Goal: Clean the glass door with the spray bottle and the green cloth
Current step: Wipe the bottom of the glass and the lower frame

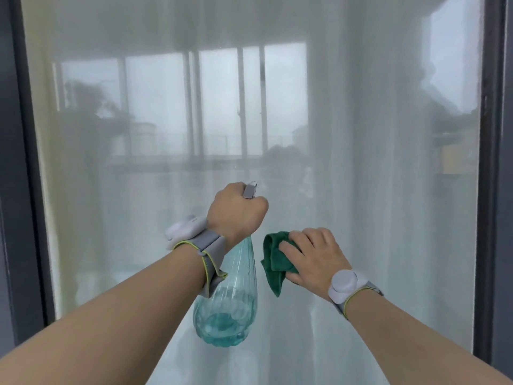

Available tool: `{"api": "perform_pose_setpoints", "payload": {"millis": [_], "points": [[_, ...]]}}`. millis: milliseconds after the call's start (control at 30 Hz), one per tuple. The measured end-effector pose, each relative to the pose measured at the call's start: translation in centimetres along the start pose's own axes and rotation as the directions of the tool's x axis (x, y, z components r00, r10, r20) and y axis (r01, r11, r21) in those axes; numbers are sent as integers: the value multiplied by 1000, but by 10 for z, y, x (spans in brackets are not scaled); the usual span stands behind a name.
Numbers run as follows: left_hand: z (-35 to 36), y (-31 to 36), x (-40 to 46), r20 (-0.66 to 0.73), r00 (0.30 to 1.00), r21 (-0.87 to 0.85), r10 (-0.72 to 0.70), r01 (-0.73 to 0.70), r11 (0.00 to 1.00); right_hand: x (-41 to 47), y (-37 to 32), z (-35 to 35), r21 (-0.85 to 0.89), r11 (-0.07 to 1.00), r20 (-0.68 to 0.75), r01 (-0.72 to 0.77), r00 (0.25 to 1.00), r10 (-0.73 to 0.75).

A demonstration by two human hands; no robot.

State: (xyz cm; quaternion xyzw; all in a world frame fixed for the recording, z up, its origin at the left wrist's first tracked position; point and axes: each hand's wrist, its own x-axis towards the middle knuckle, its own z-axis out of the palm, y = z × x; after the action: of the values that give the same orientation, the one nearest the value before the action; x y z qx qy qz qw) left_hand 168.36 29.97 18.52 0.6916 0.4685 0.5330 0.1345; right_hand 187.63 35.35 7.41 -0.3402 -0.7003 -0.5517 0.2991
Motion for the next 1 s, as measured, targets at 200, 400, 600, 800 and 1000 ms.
{"api": "perform_pose_setpoints", "payload": {"millis": [200,400,600,800,1000], "points": [[-8,2,2,-41,999,-49,-35,33,998,52,1,-10,-15,1000,-24,-21,1000,21],[-19,29,13,-34,996,-90,80,-83,992,114,40,-24,29,870,-131,-491,861,491],[-14,28,13,-4,996,-81,84,-85,993,109,39,-21,60,873,-154,-485,859,488],[-13,31,26,23,994,-105,104,-101,989,106,37,-18,74,865,-213,-496,840,499],[-9,29,29,102,988,-92,116,-107,990,106,35,-26,44,875,-118,-482,867,484]]}}
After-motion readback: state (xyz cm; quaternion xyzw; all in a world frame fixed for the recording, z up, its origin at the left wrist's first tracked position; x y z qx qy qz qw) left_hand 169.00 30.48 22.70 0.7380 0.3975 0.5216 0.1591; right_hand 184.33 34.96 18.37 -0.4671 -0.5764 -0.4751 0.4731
